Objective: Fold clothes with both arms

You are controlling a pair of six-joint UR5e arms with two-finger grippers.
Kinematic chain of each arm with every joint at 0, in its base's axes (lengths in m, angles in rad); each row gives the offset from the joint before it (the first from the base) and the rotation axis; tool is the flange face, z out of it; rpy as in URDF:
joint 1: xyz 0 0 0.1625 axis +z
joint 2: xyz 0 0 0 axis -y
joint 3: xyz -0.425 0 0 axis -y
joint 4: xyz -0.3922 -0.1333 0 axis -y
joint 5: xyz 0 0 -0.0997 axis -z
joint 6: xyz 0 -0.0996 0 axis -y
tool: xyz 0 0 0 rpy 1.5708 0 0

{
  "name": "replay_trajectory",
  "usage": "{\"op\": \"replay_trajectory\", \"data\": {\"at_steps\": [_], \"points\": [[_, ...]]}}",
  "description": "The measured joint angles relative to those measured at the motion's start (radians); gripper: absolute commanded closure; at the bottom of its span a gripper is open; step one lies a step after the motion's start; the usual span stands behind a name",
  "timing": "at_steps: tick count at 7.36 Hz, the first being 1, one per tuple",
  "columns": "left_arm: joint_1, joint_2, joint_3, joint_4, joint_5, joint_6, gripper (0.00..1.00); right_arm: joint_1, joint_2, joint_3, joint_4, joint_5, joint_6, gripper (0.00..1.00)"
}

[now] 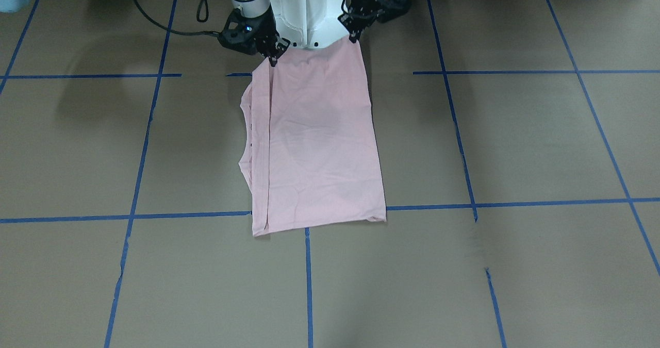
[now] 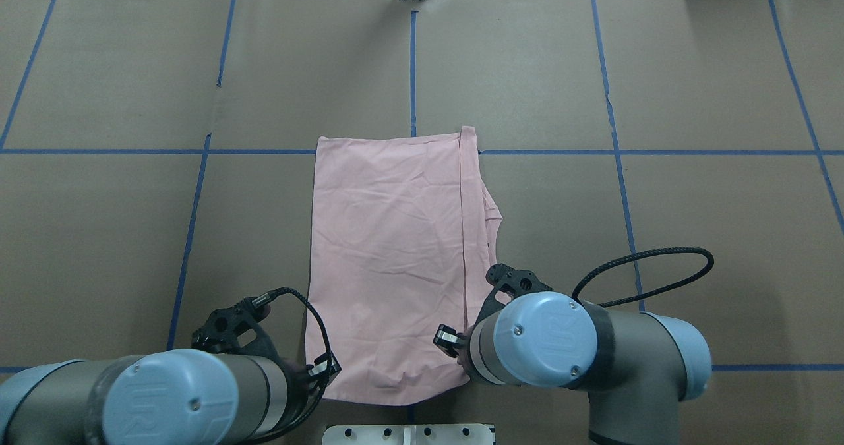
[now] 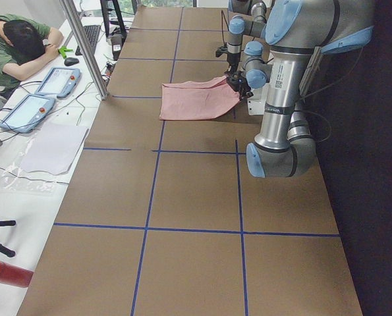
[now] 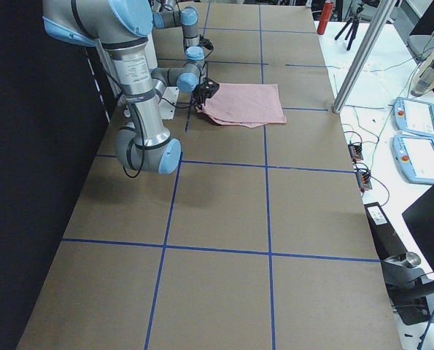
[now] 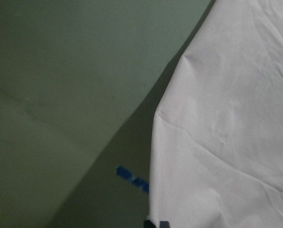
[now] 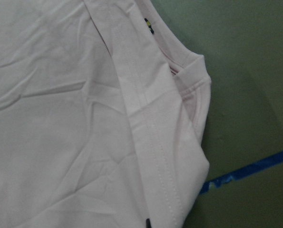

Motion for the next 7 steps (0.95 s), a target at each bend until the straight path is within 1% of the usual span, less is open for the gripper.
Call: {"op": "replay_trajectory", "data": {"at_steps": [1, 2, 3, 4, 6, 7], "points": [[0.015, -0.003, -0.033, 0.027, -0.001, -0.001, 1.0, -0.011, -0.009, 0.021, 0.0, -0.002, 0.0, 1.0], [0.017, -0.009, -0.042, 0.036, -0.002, 0.001, 1.0, -0.003, -0.01, 0.021, 0.001, -0.006, -0.004, 1.0], [-0.004, -0.016, -0.035, 0.037, 0.0, 0.013, 1.0, 0.028, -0.006, 0.009, 0.006, -0.01, -0.014, 1.0], [-0.057, -0.026, -0.017, 0.032, 0.0, 0.037, 1.0, 0.073, 0.009, -0.011, 0.011, -0.011, -0.04, 1.0], [-0.196, -0.061, 0.065, -0.028, -0.004, 0.092, 1.0, 0.167, 0.072, -0.087, 0.017, -0.011, -0.114, 1.0], [-0.241, -0.071, 0.129, -0.094, -0.005, 0.107, 1.0, 0.198, 0.095, -0.14, 0.041, -0.01, -0.144, 1.0]]}}
